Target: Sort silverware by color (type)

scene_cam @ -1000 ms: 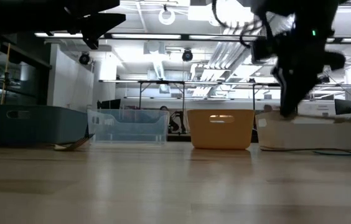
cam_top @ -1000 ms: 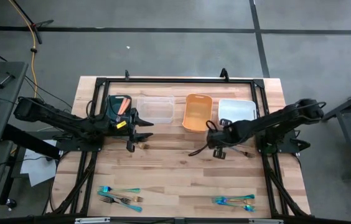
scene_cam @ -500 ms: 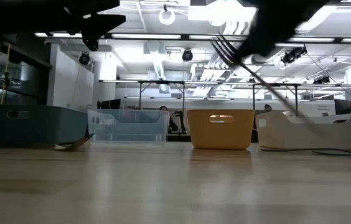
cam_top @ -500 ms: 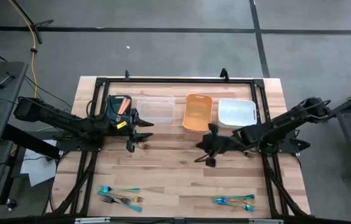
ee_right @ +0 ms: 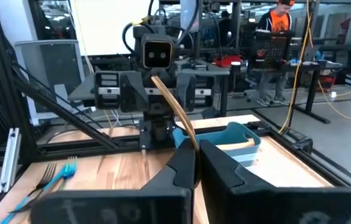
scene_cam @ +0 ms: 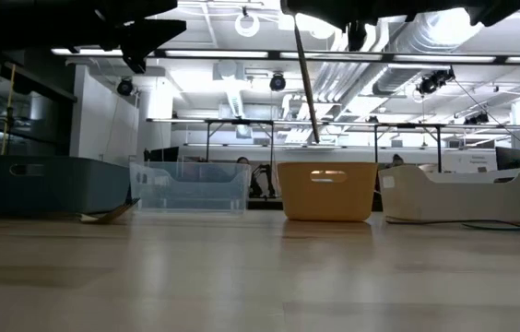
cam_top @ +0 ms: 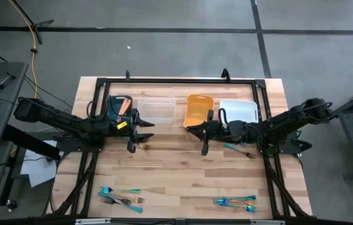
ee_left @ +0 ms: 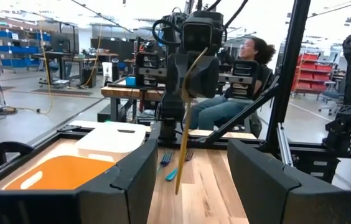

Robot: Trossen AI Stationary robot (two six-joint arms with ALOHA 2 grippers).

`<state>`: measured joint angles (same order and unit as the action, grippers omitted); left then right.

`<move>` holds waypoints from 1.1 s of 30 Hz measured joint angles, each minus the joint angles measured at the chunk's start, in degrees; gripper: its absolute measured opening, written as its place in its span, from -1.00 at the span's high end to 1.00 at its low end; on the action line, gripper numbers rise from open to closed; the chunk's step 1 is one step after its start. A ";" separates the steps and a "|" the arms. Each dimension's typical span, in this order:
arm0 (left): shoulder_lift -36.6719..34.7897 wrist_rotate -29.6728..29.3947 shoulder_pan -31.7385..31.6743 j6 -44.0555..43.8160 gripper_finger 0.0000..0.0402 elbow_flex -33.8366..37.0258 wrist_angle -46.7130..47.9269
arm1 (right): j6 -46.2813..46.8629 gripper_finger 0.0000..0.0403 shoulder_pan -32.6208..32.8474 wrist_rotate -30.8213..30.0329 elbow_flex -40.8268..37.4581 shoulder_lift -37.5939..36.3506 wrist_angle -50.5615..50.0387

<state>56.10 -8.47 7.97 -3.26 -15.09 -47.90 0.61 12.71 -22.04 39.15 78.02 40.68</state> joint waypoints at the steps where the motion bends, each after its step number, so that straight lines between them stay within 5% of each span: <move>1: 0.00 0.00 0.00 0.39 0.07 0.00 0.02 | 0.37 0.99 -0.02 0.01 -0.02 0.00 0.02; 8: 0.60 -0.36 0.00 -0.36 0.07 -0.02 -1.47 | 0.87 0.99 -0.17 0.17 -0.02 0.42 2.32; 14: 8.32 -1.08 0.00 -0.47 0.07 -3.52 -2.03 | 1.10 0.99 -2.47 3.65 0.66 5.35 12.14; 22: 19.77 -1.08 0.00 1.15 0.07 -10.83 -1.98 | 1.93 0.99 -3.47 6.50 5.41 10.78 12.72; 33: 26.43 -0.45 -0.02 0.46 0.07 -16.33 -2.00 | 0.45 0.99 -3.48 7.69 7.72 11.32 13.23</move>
<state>82.53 -8.92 7.94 -2.80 -31.42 -49.90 1.06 9.23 -14.35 46.87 89.34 53.91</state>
